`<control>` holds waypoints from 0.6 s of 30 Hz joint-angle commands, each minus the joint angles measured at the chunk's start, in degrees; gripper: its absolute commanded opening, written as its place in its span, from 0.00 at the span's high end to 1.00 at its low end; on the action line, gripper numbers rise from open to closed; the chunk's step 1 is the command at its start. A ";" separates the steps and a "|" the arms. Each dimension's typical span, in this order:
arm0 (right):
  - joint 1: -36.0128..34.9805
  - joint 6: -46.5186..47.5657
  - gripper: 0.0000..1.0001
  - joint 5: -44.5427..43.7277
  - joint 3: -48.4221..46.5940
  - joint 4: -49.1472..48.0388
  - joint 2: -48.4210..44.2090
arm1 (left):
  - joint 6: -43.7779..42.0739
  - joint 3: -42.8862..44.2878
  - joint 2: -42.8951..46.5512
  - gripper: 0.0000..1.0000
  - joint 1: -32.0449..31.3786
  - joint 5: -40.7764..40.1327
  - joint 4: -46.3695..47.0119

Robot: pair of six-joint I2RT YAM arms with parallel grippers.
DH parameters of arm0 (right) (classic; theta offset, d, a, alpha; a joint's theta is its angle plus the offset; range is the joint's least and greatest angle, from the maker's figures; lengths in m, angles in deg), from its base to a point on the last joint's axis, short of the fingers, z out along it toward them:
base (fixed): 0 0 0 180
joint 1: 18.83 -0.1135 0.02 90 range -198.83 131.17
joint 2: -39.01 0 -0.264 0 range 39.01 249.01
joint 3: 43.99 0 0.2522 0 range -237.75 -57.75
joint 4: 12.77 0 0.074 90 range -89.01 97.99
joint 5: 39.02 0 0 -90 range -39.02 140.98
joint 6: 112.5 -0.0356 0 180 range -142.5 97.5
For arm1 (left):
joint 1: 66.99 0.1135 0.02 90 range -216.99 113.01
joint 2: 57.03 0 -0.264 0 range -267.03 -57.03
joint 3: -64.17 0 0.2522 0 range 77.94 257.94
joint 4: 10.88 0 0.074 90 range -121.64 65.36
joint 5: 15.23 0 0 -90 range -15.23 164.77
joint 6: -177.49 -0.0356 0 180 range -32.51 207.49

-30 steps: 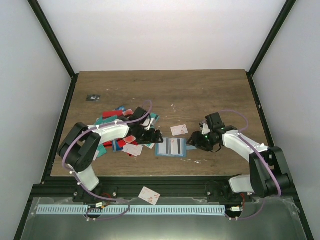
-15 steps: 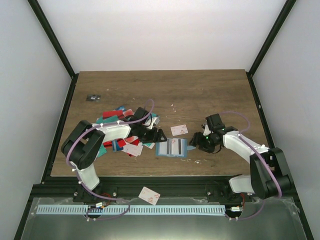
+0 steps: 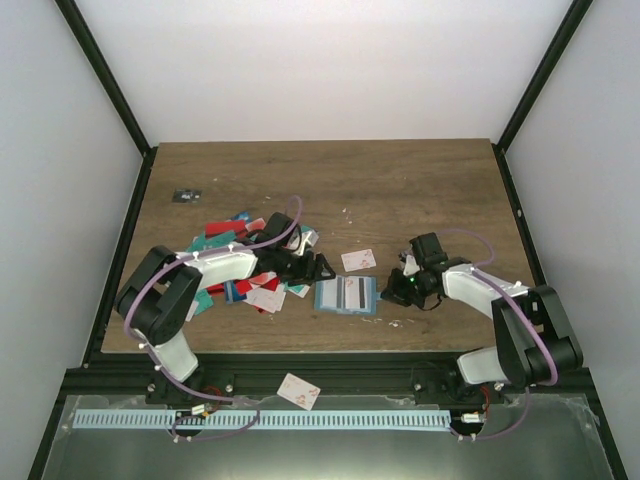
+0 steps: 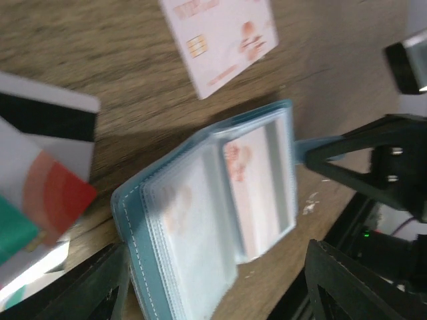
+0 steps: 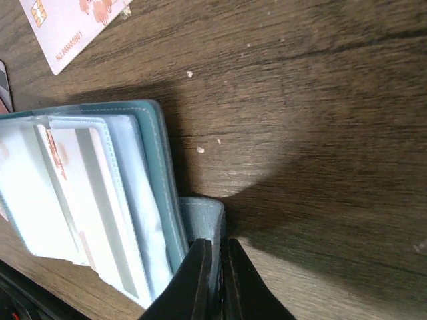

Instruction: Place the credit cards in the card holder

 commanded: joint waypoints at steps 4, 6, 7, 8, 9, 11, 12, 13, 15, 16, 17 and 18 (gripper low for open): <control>-0.12 0.58 0.99 1.72 0.52 -2.36 1.13 | 6.03 0.27 3.05 0.27 -1.30 5.38 8.13; -0.16 0.58 0.99 2.09 0.56 -2.69 1.36 | 6.17 0.59 2.23 0.27 -1.80 6.01 9.28; -0.10 0.58 0.99 2.44 0.57 -2.97 1.42 | 7.76 0.90 1.81 0.27 -2.11 6.25 9.89; -0.10 0.54 0.99 2.60 0.53 -3.26 1.52 | 8.39 1.25 1.23 0.28 -2.75 6.38 10.22; -0.11 0.49 0.99 2.82 0.57 -3.41 1.59 | 8.65 1.78 0.64 0.28 -3.36 6.33 10.33; -0.09 0.50 0.99 2.94 0.44 -3.53 1.78 | 8.92 3.04 -0.34 0.28 -4.64 6.14 10.37; -0.11 0.42 0.99 2.92 0.54 -3.60 1.83 | 9.11 3.74 -0.73 0.28 -5.22 5.98 10.36; -0.14 0.41 0.99 2.95 0.52 -3.72 1.80 | 9.23 4.32 -1.14 0.28 -5.74 5.75 10.26; -0.15 0.41 0.99 3.19 0.66 -3.83 1.79 | 9.77 4.83 -1.67 0.29 -6.61 5.27 10.81; -0.15 0.41 0.99 3.36 0.63 -3.87 1.79 | 10.04 5.01 -1.98 0.29 -6.90 5.16 11.25; -0.17 0.41 0.99 3.49 0.69 -3.96 1.85 | 10.35 5.04 -2.47 0.29 -7.16 5.25 11.71; -0.17 0.39 0.99 3.50 0.69 -3.97 1.80 | 10.62 5.19 -3.06 0.29 -7.36 5.42 12.01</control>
